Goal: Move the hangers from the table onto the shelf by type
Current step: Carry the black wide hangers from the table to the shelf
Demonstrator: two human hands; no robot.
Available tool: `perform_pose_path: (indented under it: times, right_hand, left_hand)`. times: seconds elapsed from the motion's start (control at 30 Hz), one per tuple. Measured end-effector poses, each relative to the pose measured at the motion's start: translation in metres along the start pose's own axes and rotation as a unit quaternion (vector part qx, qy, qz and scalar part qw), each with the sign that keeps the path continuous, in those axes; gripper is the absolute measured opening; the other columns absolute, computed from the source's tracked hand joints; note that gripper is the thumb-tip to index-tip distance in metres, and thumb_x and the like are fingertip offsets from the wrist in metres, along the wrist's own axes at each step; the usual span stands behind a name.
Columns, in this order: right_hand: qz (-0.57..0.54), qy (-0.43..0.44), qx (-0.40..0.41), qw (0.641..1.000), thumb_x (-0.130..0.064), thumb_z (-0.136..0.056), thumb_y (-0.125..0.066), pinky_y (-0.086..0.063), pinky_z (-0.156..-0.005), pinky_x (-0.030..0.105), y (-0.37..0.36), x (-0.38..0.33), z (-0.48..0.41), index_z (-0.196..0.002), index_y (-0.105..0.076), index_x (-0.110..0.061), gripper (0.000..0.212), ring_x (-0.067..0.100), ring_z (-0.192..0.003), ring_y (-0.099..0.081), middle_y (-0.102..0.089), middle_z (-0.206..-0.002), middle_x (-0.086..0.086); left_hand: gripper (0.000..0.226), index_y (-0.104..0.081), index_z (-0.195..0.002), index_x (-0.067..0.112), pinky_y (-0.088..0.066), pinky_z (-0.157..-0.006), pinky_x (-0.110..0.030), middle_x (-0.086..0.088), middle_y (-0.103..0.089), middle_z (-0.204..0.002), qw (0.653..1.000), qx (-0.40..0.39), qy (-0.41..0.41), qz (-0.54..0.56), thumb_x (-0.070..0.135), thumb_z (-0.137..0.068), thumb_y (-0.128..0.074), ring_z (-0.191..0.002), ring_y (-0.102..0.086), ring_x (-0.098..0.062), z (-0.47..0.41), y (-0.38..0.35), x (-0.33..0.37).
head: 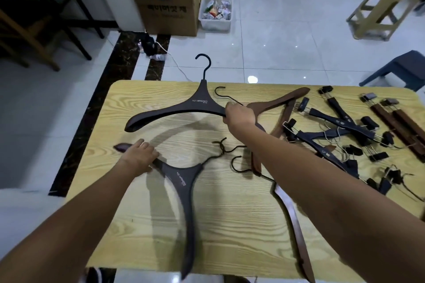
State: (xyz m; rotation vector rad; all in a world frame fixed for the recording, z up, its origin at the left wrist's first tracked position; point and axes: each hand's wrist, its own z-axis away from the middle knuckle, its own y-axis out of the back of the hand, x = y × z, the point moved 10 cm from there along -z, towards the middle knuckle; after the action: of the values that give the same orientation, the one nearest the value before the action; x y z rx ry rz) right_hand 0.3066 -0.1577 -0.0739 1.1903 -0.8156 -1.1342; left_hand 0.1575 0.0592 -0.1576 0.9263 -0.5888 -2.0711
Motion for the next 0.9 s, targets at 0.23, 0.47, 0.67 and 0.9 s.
perform_pose_path:
  times: [0.23, 0.47, 0.67, 0.9]
  right_hand:
    - [-0.013, 0.045, -0.024, 0.999, -0.019, -0.097, -0.05, -0.036, -0.071, 0.035, -0.012, -0.048, 0.02, -0.12, -0.05, -0.004, 0.028, 0.037, -0.107, -0.058, -0.059, -0.117, 0.017]
    - [-0.075, 0.055, -0.09, 0.992, -0.037, -0.09, -0.063, -0.039, -0.071, 0.034, -0.032, -0.067, 0.044, -0.111, -0.052, -0.005, 0.04, 0.035, -0.1, -0.058, -0.059, -0.109, 0.016]
    - [-0.095, 0.032, -0.111, 0.989, -0.036, -0.089, -0.065, -0.037, -0.069, 0.032, -0.036, -0.064, 0.063, -0.102, -0.052, -0.008, 0.034, 0.029, -0.089, -0.057, -0.054, -0.093, 0.01]
    - [-0.087, 0.031, -0.107, 0.99, -0.031, -0.092, -0.06, -0.039, -0.066, 0.031, -0.011, -0.07, 0.078, -0.089, -0.045, -0.011, 0.026, 0.026, -0.075, -0.052, -0.051, -0.084, 0.007]
  left_hand:
    - [0.035, -0.043, -0.123, 0.018, -0.037, -0.094, -0.036, -0.006, -0.051, -0.126, 0.968, -0.016, 0.063, 0.241, 0.038, -0.094, -0.048, -0.119, -0.047, -0.026, 0.034, -0.058, 0.013]
    - [0.023, -0.049, -0.114, 0.01, -0.045, -0.087, -0.038, -0.011, -0.051, -0.113, 0.882, 0.012, 0.099, 0.46, 0.027, -0.097, -0.047, -0.103, -0.054, -0.029, 0.057, -0.071, 0.025]
    - [0.029, -0.055, -0.106, 0.014, -0.041, -0.073, -0.032, -0.007, -0.061, -0.102, 0.869, 0.023, 0.141, 0.474, 0.04, -0.093, -0.052, -0.093, -0.06, -0.026, 0.067, -0.071, 0.021]
    - [0.038, -0.064, -0.089, 0.022, -0.04, -0.067, -0.029, 0.003, -0.061, -0.081, 0.889, 0.023, 0.171, 0.424, 0.059, -0.084, -0.056, -0.076, -0.057, -0.019, 0.097, -0.074, 0.012]
